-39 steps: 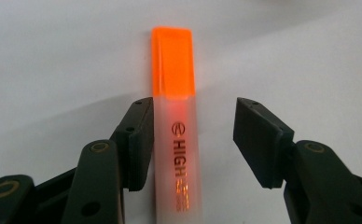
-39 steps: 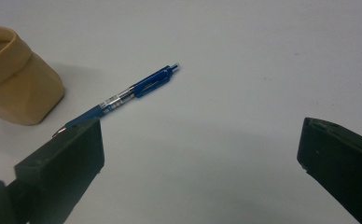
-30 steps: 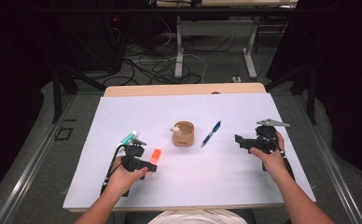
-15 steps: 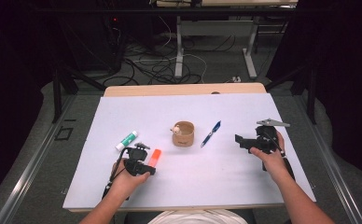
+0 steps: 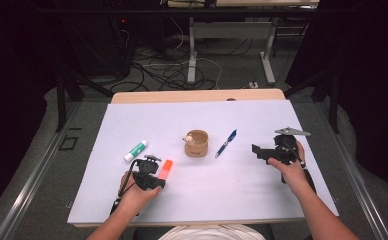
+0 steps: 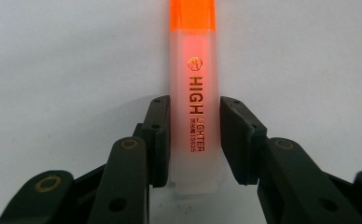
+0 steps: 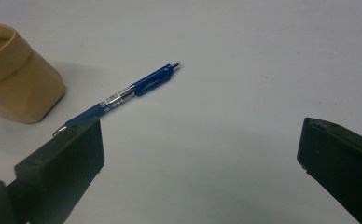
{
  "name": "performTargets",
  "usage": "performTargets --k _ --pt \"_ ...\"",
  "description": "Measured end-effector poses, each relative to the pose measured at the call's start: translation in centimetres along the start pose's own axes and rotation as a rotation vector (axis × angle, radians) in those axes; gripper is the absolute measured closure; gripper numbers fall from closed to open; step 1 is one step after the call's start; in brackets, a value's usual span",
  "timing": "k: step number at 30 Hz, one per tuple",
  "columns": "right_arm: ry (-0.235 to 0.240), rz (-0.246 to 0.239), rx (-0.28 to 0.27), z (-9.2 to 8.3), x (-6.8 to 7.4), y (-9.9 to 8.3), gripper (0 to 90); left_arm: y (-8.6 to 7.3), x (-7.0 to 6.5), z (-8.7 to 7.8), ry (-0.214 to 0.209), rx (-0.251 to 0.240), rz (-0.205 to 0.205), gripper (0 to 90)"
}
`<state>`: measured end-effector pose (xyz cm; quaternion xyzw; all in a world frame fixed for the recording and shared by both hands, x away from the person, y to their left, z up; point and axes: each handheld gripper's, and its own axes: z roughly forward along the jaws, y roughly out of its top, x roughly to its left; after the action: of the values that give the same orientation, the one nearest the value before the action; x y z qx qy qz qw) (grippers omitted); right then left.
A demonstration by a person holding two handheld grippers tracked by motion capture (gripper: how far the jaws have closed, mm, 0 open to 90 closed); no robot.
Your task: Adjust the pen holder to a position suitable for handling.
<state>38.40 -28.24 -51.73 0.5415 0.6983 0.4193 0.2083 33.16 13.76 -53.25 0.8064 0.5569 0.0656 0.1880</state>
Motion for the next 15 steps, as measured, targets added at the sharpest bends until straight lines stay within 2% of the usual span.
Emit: performTargets --k 7,15 --pt "0.0 -0.007 0.0 0.06 -0.01 -0.03 0.0 0.14 0.32 -0.01 -0.027 0.002 -0.042 65.9" --pt "0.001 -0.01 0.001 0.08 0.0 -0.05 0.0 0.2 0.35 -0.05 -0.027 0.009 -0.049 66.1"
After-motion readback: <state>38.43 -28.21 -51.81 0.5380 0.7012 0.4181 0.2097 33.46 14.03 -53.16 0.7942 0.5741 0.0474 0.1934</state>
